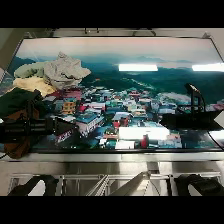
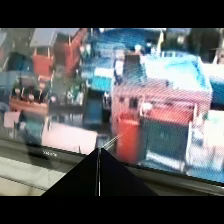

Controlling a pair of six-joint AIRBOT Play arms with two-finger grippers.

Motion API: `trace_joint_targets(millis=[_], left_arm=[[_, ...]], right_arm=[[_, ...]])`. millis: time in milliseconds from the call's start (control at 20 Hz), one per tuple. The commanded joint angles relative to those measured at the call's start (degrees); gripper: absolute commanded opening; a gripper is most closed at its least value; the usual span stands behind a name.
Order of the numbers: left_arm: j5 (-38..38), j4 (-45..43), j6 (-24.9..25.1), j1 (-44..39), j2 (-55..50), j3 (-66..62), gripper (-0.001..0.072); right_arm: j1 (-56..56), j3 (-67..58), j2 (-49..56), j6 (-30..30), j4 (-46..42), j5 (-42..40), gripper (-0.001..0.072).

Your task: Fold the shirts.

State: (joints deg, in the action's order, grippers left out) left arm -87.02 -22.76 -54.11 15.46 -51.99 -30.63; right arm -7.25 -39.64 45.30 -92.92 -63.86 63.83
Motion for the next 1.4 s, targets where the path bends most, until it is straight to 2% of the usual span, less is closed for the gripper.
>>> trace_joint_targets(millis=[0, 300, 600, 650, 700, 750, 800, 850, 1000, 1150, 1250, 1350], left_arm=[[0.1, 0.1, 0.0, 0.0, 0.0, 0.1, 0.0022], [0.0, 0.0, 0.0, 0.0, -5.2, 0.1, 0.0022], [0.4, 0.0, 0.7, 0.0, -17.1, 0.1, 0.0022], [5.3, 0.6, 4.1, 0.0, -19.5, 0.1, 0.0061], [8.7, 1.4, 1.2, 0.1, -22.0, -0.4, 0.0154], [5.8, 1.9, 4.4, 0.6, -24.7, -2.5, 0.0179], [-0.1, 2.8, 11.3, 0.6, -26.7, -4.8, 0.0178], [-5.9, 5.5, 15.1, 1.0, -27.8, -6.7, 0.0178], [-12.9, 12.5, 18.3, 3.7, -27.4, -9.8, 0.0178], [-7.3, 12.0, 22.0, 8.7, -21.1, -9.9, 0.0178], [-1.2, 12.6, 22.5, 12.2, -15.9, -9.1, 0.0178], [1.8, 14.8, 22.3, 15.0, -11.7, -9.0, 0.0178]], right_arm=[[0.0, 0.1, 0.0, 0.0, 0.1, 0.0, 0.0016], [0.0, 0.1, 0.1, 0.0, 0.0, 0.0, 0.0016], [0.0, 0.1, 0.1, 0.0, 0.0, 0.0, 0.0016], [0.0, 0.1, 0.1, 0.0, 0.0, 0.0, 0.0016], [0.0, 0.1, 0.1, 0.0, 0.0, 0.0, 0.0016], [0.0, 0.1, 0.1, 0.0, 0.0, 0.0, 0.0016], [0.0, 0.1, 0.1, 0.0, 0.1, 0.0, 0.0016], [0.0, 0.1, 0.1, 0.0, 0.1, -0.4, 0.0016], [0.0, 0.1, 0.1, 0.0, 0.1, -1.5, 0.0016], [0.0, 0.1, 0.5, 0.0, 0.1, -4.0, 0.0016], [0.0, 0.1, 0.6, 0.0, 0.1, -7.0, 0.0017], [0.0, 0.1, 0.9, 0.0, 0.1, -8.5, 0.0017]])
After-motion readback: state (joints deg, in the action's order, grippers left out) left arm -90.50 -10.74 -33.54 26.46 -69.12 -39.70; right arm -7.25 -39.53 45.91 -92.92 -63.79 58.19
